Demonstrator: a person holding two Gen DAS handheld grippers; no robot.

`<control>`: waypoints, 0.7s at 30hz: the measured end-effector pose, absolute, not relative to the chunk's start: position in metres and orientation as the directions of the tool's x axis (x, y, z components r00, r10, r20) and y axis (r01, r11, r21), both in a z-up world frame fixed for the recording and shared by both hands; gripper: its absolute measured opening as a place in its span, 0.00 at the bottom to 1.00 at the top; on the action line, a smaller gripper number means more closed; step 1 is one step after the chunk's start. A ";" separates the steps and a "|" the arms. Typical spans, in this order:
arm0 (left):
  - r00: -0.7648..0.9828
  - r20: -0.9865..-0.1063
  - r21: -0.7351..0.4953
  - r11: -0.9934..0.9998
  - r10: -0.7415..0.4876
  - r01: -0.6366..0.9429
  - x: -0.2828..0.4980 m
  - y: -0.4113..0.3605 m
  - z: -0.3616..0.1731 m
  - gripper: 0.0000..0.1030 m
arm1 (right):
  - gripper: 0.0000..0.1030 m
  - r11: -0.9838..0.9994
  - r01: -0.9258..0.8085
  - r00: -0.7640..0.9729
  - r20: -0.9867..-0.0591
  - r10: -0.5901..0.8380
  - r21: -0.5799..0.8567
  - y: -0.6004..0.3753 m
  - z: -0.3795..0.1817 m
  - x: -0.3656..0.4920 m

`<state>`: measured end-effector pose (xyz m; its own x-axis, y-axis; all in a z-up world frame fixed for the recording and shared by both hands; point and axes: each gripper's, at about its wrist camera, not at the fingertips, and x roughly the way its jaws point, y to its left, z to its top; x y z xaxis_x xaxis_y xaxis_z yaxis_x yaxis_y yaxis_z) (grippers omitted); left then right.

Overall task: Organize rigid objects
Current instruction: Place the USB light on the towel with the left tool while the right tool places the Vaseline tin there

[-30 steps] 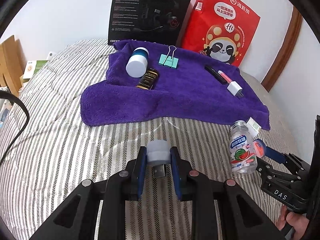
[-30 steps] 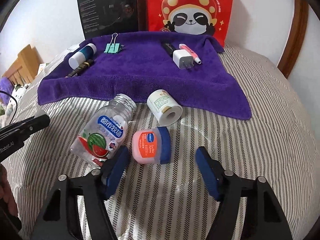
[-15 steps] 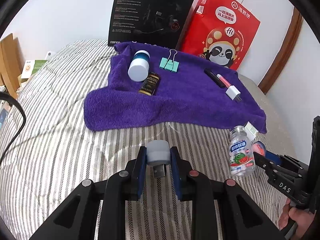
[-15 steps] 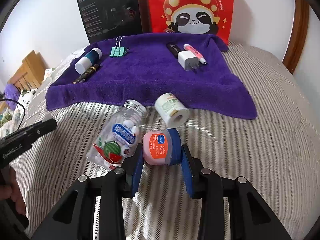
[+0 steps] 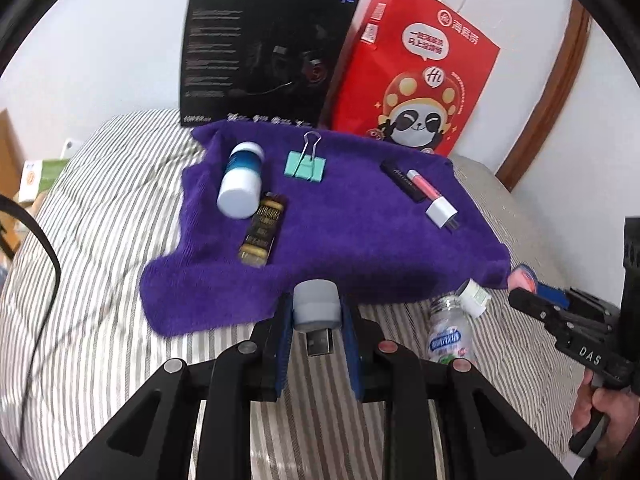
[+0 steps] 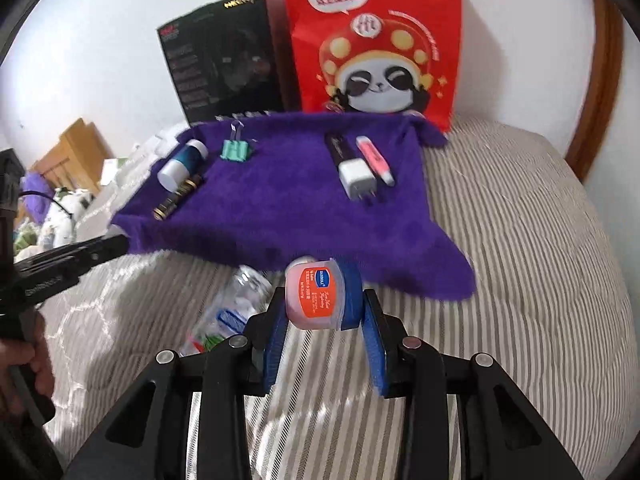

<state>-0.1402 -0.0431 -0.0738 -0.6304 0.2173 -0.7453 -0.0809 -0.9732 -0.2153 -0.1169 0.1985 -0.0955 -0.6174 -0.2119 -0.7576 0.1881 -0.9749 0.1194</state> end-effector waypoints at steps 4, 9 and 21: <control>-0.628 -0.745 -0.202 -0.973 0.226 -0.110 -0.160 -0.043 -0.066 0.22 | 0.35 -0.971 0.209 -0.614 -0.757 -0.222 0.116 0.201 -0.089 -0.137; -0.622 -0.744 -0.203 -0.969 0.244 -0.137 -0.191 -0.043 -0.061 0.22 | 0.35 -0.966 0.233 -0.601 -0.765 -0.233 0.111 0.202 -0.084 -0.172; -0.562 -0.785 -0.183 -0.965 0.260 -0.190 -0.262 -0.027 -0.084 0.22 | 0.35 -0.928 0.361 -0.500 -0.821 -0.275 0.091 0.162 -0.102 -0.260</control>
<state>-0.2617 -0.0269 -0.0836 -0.5624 0.2596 -0.7851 -0.1902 -0.9646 -0.1827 -0.2602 0.1622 -0.1017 -0.5001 -0.2748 -0.8212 0.3611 -0.9281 0.0906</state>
